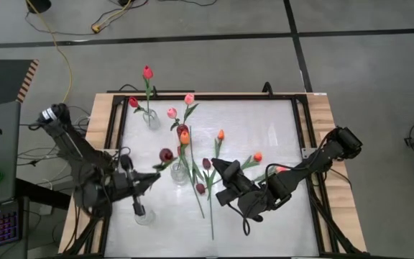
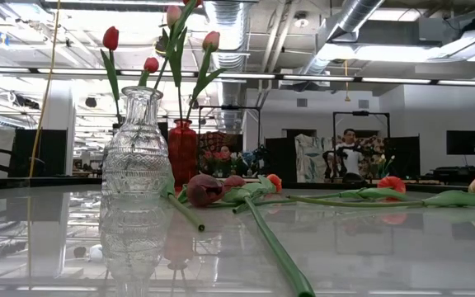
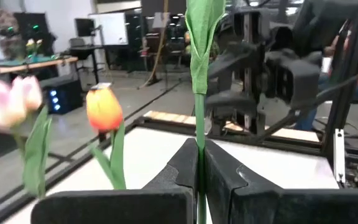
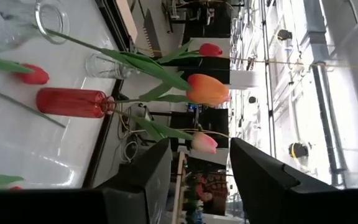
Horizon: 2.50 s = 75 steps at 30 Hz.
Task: Sort flowers into vase by color
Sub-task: Put the dark red tulip into the bottom transparent vase
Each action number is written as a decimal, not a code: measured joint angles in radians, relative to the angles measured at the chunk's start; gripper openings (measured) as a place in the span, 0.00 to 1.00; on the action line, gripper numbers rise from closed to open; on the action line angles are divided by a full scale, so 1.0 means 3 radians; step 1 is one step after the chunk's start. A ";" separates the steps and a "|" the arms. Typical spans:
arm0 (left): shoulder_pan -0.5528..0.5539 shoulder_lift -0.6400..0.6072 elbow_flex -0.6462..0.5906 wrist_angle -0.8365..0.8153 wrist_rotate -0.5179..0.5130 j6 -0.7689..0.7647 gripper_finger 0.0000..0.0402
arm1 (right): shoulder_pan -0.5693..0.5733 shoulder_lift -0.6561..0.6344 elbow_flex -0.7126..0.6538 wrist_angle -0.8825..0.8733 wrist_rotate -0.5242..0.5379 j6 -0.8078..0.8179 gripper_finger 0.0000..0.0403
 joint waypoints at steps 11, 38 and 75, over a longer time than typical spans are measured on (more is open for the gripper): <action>-0.0560 0.0591 -0.0001 -0.0669 -0.0806 -0.1599 0.00 | -0.0030 0.0000 0.0001 -0.0081 -0.0007 0.0371 0.47; -0.0949 0.0974 -0.0001 -0.1476 -0.0814 -0.2512 0.00 | -0.0029 0.0000 0.0000 -0.0164 -0.0021 0.0629 0.47; -0.0948 0.0973 -0.0001 -0.1772 -0.0217 -0.2785 0.00 | -0.0028 0.0000 0.0000 -0.0163 -0.0019 0.0592 0.47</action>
